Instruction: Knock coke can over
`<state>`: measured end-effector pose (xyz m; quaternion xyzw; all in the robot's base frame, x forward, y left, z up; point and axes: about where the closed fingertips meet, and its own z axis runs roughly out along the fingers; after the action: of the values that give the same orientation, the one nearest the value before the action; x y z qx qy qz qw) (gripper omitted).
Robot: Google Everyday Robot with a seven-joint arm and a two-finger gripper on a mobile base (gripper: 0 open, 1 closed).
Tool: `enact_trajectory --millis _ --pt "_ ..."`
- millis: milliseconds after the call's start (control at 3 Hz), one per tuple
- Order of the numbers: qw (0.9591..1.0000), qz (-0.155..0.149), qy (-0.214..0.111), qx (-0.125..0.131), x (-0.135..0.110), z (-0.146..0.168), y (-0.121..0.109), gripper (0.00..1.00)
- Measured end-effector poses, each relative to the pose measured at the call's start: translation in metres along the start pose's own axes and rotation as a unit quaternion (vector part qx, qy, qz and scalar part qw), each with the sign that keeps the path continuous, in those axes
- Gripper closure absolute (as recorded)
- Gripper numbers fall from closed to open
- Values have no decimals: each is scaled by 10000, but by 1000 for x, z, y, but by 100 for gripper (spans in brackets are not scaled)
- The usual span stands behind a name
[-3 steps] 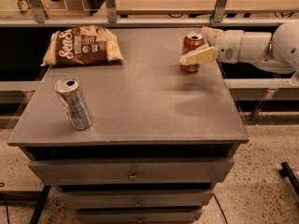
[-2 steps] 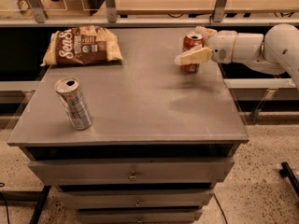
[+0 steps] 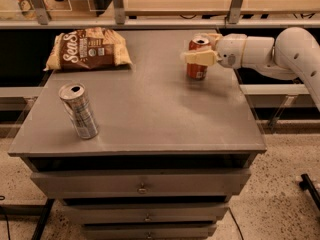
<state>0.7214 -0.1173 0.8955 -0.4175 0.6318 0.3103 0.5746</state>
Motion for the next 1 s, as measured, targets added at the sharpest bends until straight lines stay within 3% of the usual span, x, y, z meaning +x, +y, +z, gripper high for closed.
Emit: enact_trajectory --millis 333,667,1000 --pt "10000 -33 84 12 0 1 -1 64" --pt "9979 -293 582 55 -8 0 -1 86" --pt "9791 -1110 1705 -65 -27 1 11 100"
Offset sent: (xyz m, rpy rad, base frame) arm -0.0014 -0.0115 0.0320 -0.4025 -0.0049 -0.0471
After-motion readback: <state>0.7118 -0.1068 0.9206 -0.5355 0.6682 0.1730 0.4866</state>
